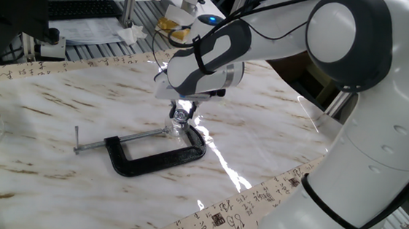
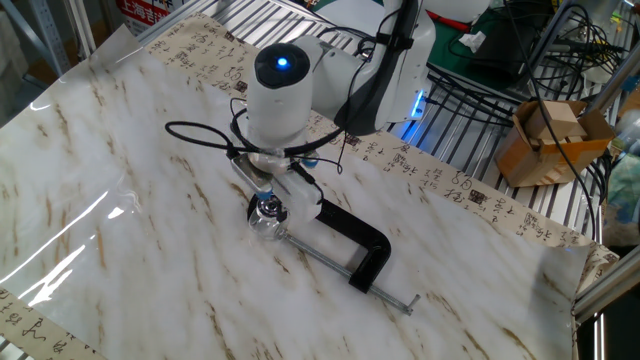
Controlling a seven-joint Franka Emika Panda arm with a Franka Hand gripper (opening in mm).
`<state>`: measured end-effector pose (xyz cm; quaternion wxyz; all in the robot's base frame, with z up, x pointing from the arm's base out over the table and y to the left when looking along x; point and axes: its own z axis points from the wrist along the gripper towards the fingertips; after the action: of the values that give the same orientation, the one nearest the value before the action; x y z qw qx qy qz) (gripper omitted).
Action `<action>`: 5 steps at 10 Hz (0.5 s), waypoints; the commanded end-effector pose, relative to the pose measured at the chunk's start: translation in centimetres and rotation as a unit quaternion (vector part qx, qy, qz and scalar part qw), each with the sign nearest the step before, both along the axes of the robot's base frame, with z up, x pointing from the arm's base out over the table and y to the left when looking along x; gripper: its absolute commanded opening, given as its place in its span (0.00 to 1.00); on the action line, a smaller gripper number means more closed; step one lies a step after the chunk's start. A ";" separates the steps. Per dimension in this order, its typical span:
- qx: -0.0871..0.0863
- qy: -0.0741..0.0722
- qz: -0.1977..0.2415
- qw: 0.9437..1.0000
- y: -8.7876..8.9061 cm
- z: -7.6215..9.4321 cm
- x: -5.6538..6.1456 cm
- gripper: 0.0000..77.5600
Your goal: Unscrew the lid from the jar
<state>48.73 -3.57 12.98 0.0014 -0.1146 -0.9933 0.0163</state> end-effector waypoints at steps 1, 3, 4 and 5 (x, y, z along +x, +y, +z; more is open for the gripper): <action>-0.029 -0.001 0.064 0.998 0.2 0.3 0.2 0.02; -0.034 -0.001 0.059 0.998 0.2 0.3 0.2 0.02; -0.034 -0.001 0.056 0.998 0.2 0.3 0.2 0.02; -0.033 -0.001 0.053 0.998 0.3 0.4 0.3 0.02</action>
<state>48.82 -3.24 13.15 -0.0019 -0.0567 -0.9973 0.0468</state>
